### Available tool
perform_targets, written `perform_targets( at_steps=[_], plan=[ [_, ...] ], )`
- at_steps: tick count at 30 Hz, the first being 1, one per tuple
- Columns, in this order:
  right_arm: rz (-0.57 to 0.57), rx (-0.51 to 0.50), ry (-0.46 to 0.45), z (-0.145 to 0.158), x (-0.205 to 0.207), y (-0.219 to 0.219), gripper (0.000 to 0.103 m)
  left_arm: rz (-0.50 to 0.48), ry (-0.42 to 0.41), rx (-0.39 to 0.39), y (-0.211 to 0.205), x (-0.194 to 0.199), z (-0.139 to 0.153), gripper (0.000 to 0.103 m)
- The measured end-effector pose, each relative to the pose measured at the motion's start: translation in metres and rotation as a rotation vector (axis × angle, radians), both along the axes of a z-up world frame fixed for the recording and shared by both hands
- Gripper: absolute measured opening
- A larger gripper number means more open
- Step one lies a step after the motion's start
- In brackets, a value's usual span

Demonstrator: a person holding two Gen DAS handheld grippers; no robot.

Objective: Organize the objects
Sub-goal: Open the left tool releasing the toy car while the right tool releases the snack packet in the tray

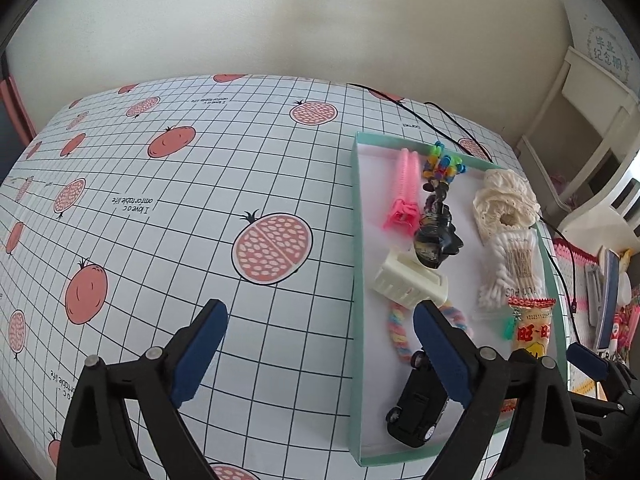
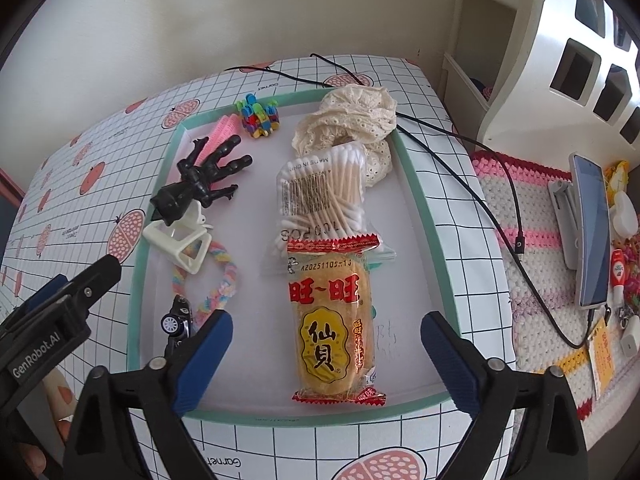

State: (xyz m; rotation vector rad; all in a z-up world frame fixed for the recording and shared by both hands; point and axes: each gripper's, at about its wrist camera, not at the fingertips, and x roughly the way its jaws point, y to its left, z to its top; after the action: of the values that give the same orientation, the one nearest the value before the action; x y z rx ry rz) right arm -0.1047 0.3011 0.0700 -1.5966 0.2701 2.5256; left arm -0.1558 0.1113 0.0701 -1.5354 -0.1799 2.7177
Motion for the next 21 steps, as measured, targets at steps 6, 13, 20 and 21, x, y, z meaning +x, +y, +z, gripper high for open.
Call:
perform_targets(
  at_steps=[6,13,20,21],
  plan=[
    [-0.005,0.002,0.015,0.001,0.0,0.001,0.103,0.024,0.011,-0.004,-0.004,0.0,0.001,0.095],
    [-0.007,0.002,0.023,0.003,0.0,0.0,0.103,0.019,0.021,-0.002,-0.004,0.0,0.004,0.095],
    [-0.005,-0.007,0.028,0.005,0.001,-0.003,0.103,0.01,0.046,0.013,-0.008,0.001,0.013,0.095],
    [-0.004,-0.005,0.03,0.006,0.001,-0.004,0.103,0.007,0.052,0.018,-0.009,0.001,0.015,0.095]
  ],
)
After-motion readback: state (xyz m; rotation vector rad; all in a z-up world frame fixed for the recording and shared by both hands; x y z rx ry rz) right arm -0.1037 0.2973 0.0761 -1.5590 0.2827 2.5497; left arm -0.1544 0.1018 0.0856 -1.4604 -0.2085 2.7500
